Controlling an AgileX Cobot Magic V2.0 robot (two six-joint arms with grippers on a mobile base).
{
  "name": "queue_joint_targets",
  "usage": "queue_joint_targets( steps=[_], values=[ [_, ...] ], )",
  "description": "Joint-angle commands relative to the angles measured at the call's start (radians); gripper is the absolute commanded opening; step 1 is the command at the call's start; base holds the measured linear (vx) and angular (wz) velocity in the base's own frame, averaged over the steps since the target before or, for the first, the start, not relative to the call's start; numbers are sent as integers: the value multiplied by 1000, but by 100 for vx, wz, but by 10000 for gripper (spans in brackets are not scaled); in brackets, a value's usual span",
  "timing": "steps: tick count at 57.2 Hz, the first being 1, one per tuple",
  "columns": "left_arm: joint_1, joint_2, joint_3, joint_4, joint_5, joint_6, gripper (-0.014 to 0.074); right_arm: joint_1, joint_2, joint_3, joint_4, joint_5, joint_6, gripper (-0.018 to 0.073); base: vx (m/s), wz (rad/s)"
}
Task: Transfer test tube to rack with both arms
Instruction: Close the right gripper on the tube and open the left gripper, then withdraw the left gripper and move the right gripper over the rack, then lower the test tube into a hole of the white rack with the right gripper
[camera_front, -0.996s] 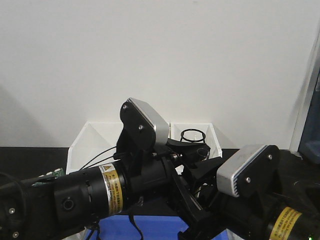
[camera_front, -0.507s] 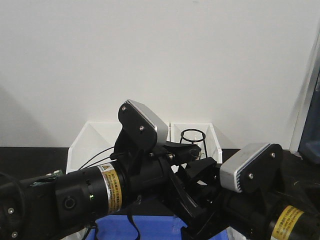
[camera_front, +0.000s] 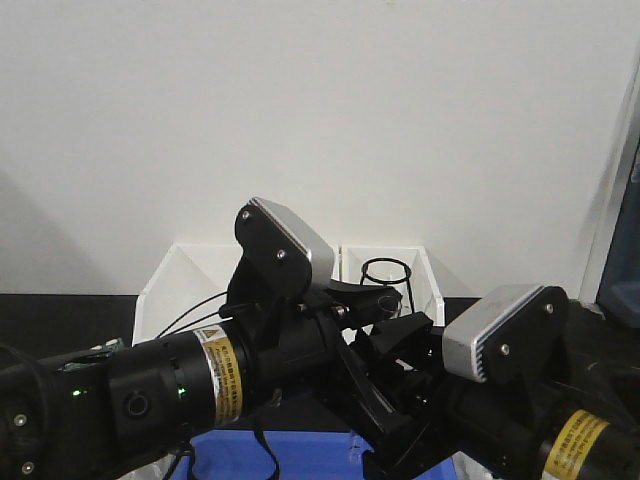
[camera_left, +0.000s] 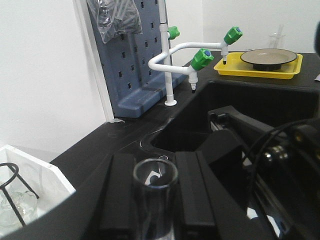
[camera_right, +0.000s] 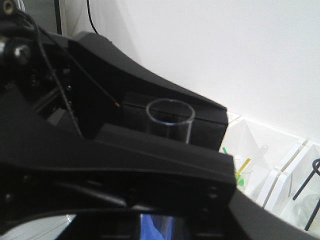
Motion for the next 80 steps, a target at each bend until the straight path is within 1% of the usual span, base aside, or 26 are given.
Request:
queue_joint_targets(
  steps=[1, 8, 12, 17, 24, 31, 35, 40, 43, 46, 49, 50, 57, 63, 67, 73, 77, 80],
  values=[
    [-4, -37, -36, -33, -40, -2, 256, 1, -25, -37, -18, -121, -9, -12, 0, 0],
    [-4, -41, -36, -33, -40, -2, 410, 1, -25, -37, -18, -108, -9, -12, 0, 0],
    [-4, -57, -36, -33, -36, -2, 463, 1, -25, -37, -18, -106, -10, -12, 0, 0],
    [-3, -108, -36, -32, -21, 0, 501, 1, -25, -37, -18, -105, -10, -12, 0, 0],
    [1, -201, -36, -31, 23, 1, 498, 1, -25, -37, -18, -79, -15, -12, 0, 0],
    [1, -313, -36, -21, 128, 1, 454, 1, -25, -37, -18, -37, -24, -12, 0, 0],
    [1, -367, -36, -5, 215, 1, 400, 1, -25, -37, -18, -30, -38, -12, 0, 0],
    [1, -423, -34, -5, 354, 1, 285, -2, -25, -37, -16, -27, -77, -12, 0, 0],
    [1, -447, -33, -6, 452, 1, 193, -18, -25, -37, -4, -27, -95, -12, 0, 0],
    [1, -460, -33, -6, 544, 1, 97, -52, -25, -37, 13, -22, -95, -11, 0, 0],
    [1, -468, -33, -7, 624, 1, 6, -112, -25, -37, 17, -14, -96, -10, 0, 0],
    [1, -468, -33, -7, 651, 1, -11, -126, -25, -37, 17, -14, -96, -11, 0, 0],
    [1, -470, -33, -7, 760, 1, -8, -267, -25, -37, 16, -14, -96, -8, 0, 0],
    [1, -467, -33, -7, 784, 1, -8, -355, -25, -37, 15, -17, -95, -8, 0, 0],
    [1, -467, -33, -7, 784, 1, -8, -390, -25, -31, 15, -17, -89, -8, 0, 0],
    [1, -467, -33, -7, 783, 1, -8, -416, -25, 11, 17, -35, -88, -8, 0, 0],
    [1, -467, -33, -7, 783, 1, -8, -430, -25, 64, 19, -83, -92, -8, 0, 0],
    [1, -467, -33, -7, 783, 1, -8, -449, -25, 118, 26, -146, -97, -8, 0, 0]
  ],
)
